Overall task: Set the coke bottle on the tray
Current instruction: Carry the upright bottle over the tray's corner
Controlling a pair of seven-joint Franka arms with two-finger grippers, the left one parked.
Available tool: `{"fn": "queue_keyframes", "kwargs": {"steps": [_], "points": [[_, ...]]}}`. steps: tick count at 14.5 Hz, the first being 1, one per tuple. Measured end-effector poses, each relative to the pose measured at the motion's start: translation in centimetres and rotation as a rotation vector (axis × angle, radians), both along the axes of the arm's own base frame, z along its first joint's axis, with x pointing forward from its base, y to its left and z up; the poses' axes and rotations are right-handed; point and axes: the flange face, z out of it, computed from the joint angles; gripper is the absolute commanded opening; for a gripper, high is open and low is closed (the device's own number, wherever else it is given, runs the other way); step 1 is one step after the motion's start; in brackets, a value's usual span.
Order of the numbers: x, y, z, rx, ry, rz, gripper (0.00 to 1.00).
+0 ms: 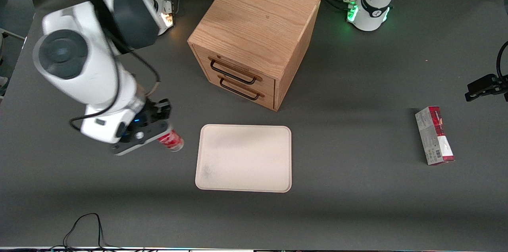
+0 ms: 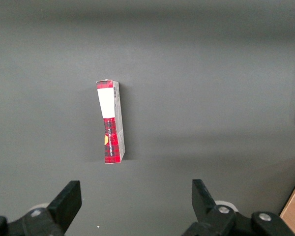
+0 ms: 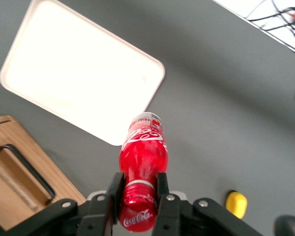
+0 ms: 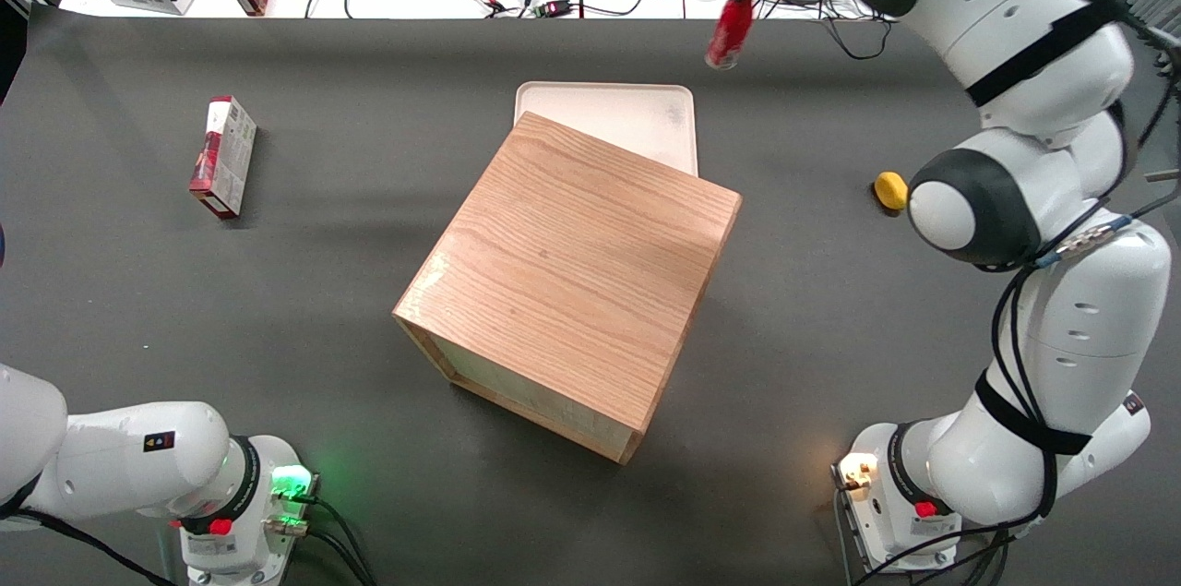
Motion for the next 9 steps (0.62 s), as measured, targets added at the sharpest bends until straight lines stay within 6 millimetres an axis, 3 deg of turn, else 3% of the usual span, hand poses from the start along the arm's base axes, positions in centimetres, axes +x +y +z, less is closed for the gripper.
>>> {"fn": "queue_keyframes", "kwargs": {"steps": [2,5,7,9], "points": [[-0.6,1.9,-0.4,0.013,0.004,0.023,0.0],[0.1,1.9,-1.3,0.022,-0.002,0.021,0.0],[1.3,1.8,-3.6,0.021,0.005,0.014,0.0],[2.9,1.9,-7.5,0.02,0.015,0.008,0.0]]}}
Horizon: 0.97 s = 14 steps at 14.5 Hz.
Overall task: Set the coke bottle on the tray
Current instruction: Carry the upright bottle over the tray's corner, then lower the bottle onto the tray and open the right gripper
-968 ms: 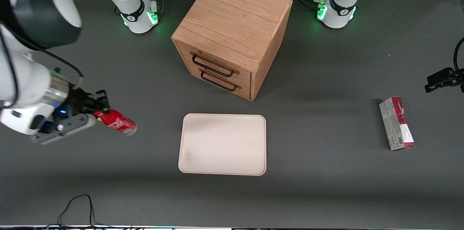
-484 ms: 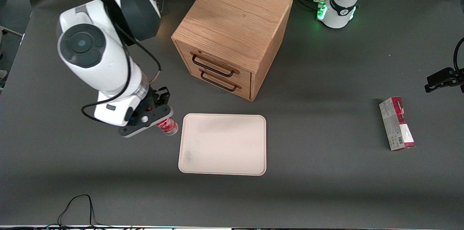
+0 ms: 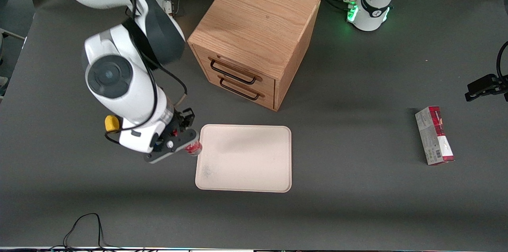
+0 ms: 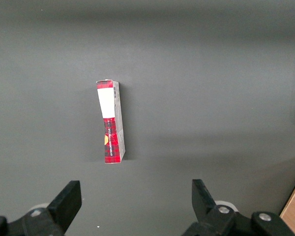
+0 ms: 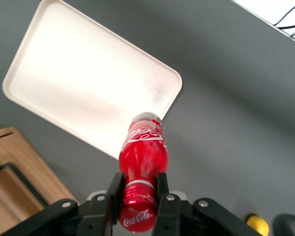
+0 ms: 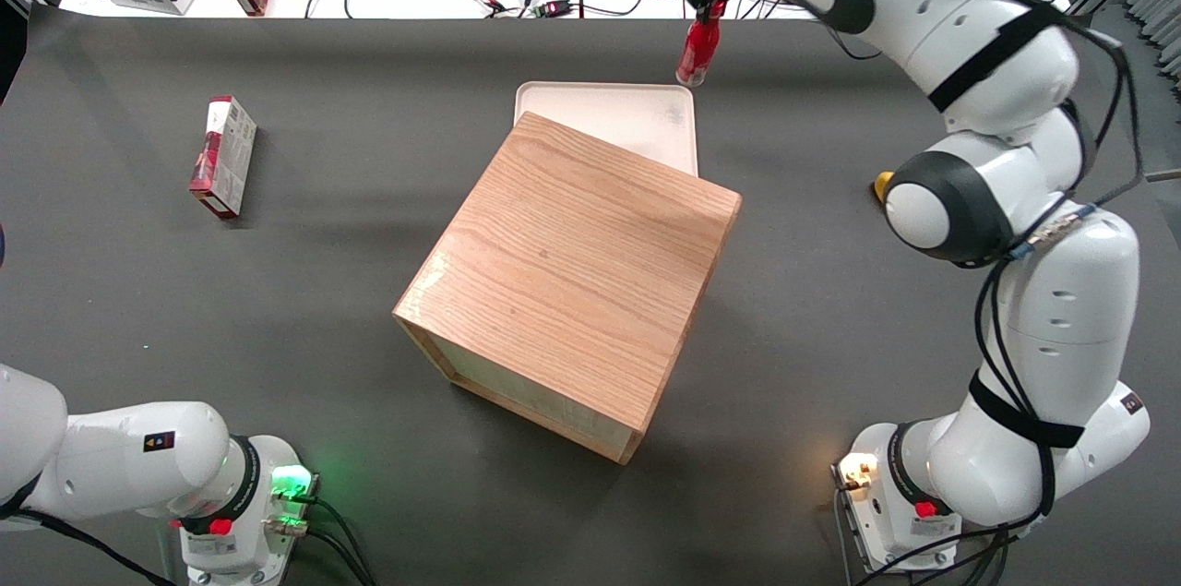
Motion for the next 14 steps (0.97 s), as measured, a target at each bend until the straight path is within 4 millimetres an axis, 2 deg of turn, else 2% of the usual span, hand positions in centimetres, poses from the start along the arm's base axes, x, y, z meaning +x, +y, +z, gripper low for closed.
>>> {"fn": "queue_keyframes", "kwargs": {"steps": [2,4,14], "points": [[1.2,0.2,-4.0,-0.005,0.02,-0.003,0.0],[2.0,0.4,-7.0,-0.006,0.03,-0.003,0.0],[3.9,1.4,-15.7,0.01,0.018,0.001,0.0]]}}
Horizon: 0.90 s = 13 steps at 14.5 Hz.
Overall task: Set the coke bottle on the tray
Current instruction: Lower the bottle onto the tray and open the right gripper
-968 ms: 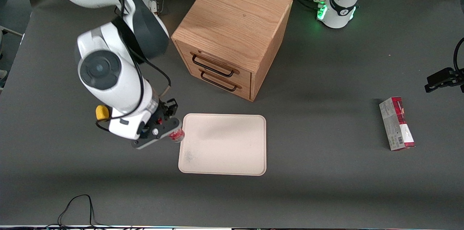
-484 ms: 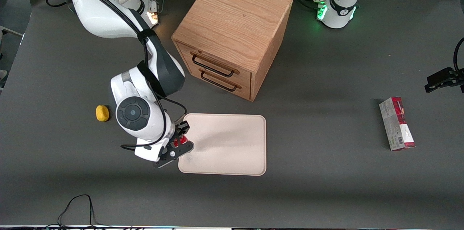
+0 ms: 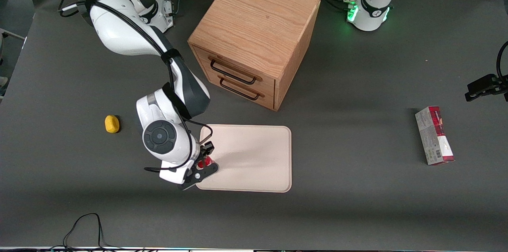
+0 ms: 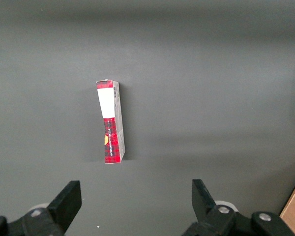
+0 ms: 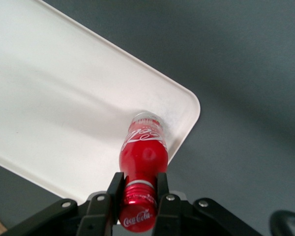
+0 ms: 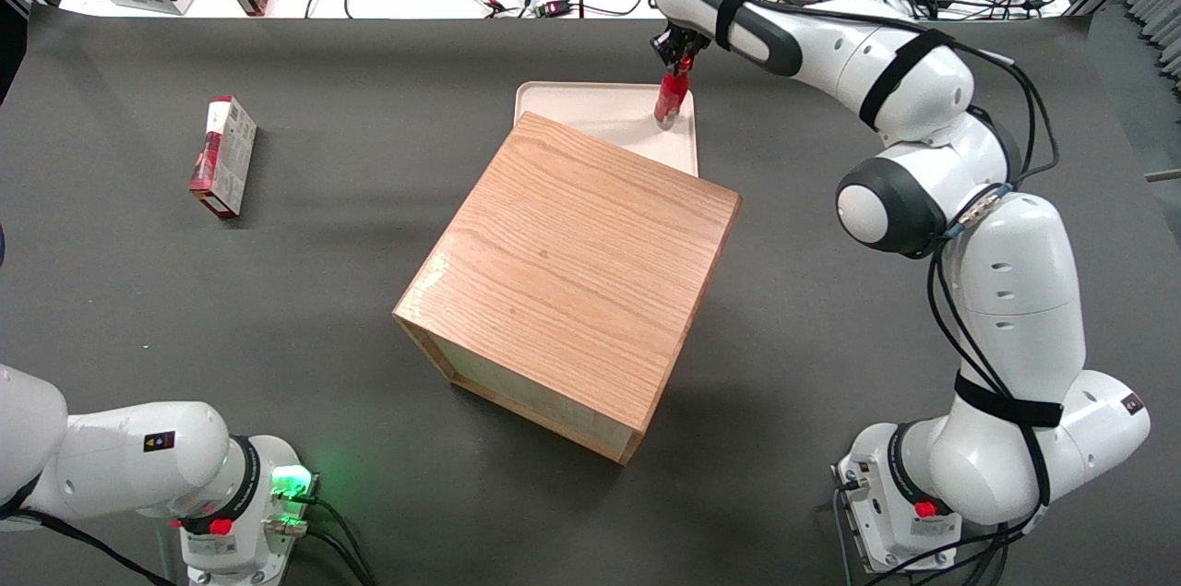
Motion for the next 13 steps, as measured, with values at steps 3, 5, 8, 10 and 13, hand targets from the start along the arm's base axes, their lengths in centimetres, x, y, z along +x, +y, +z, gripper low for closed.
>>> {"fn": "queue_keyframes", "kwargs": {"steps": [3,5,8,10,13], "points": [[0.12,0.15,-0.28,0.002,-0.006,0.001,1.0],[0.22,0.22,-0.34,0.006,-0.014,0.001,1.0],[0.26,0.24,-0.47,0.007,-0.016,-0.001,1.0],[0.26,0.25,-0.47,0.008,-0.017,-0.002,1.0],[0.33,0.28,-0.15,0.011,-0.024,-0.004,1.0]]}}
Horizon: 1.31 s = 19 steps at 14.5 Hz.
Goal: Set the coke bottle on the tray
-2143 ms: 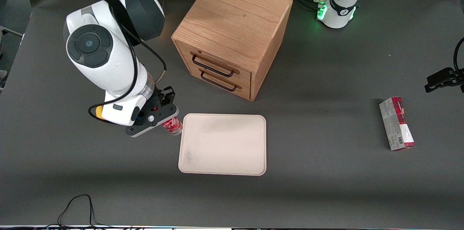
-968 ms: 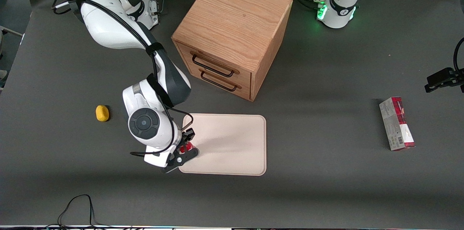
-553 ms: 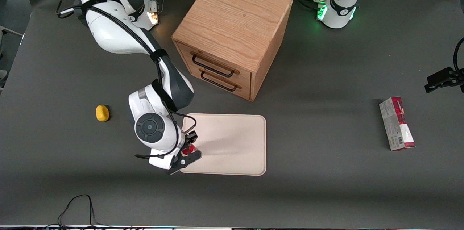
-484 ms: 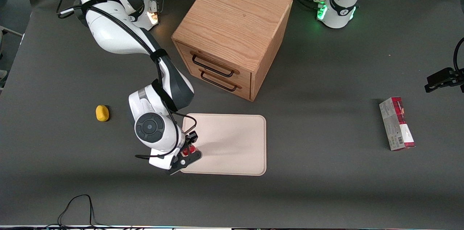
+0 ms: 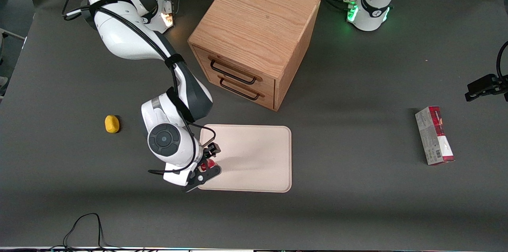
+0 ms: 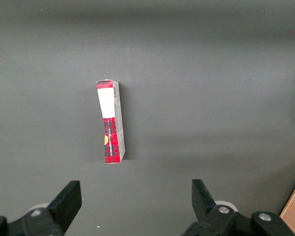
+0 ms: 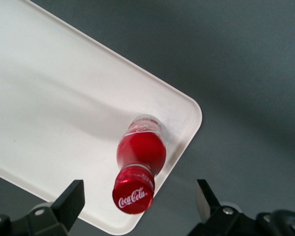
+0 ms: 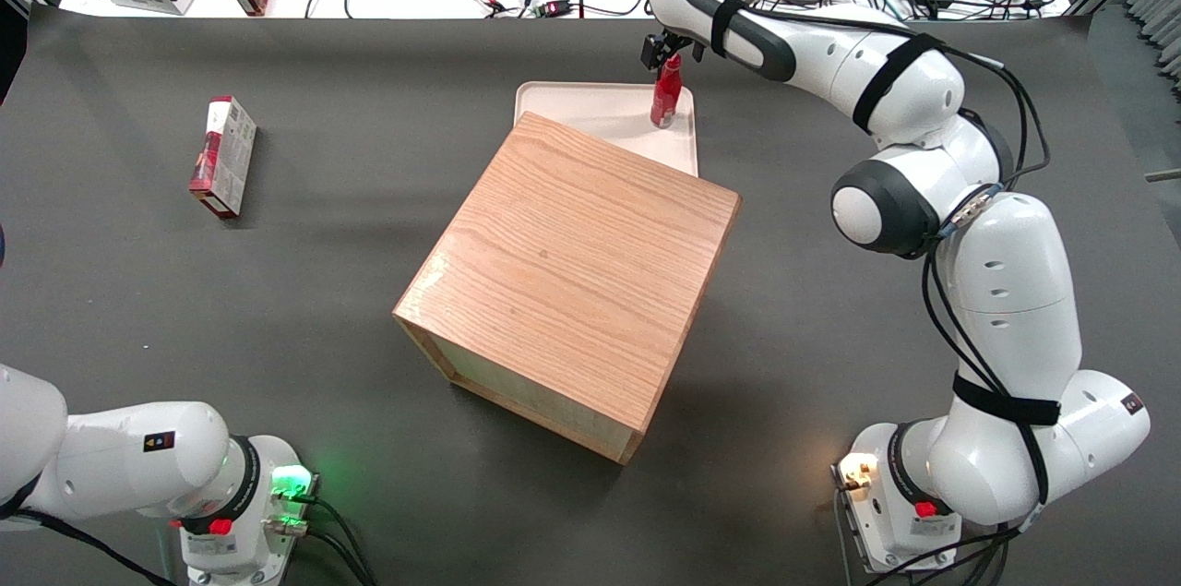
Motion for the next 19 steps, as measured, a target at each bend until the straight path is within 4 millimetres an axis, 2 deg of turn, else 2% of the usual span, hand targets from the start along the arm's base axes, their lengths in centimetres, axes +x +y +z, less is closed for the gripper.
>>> {"fn": "queue_keyframes", "kwargs": {"steps": [2,4,9,13,16,19], "points": [[0.1,0.0,1.4,0.006,-0.017,-0.003,1.0],[-0.5,-0.3,4.4,-0.003,-0.007,-0.013,1.0],[-4.6,-2.1,15.8,-0.05,0.054,-0.064,1.0],[-8.6,-3.9,23.4,-0.079,0.092,-0.07,1.0],[-11.3,-4.7,27.8,-0.083,0.094,-0.067,1.0],[-12.7,-5.9,30.2,-0.092,0.096,-0.08,1.0]]}}
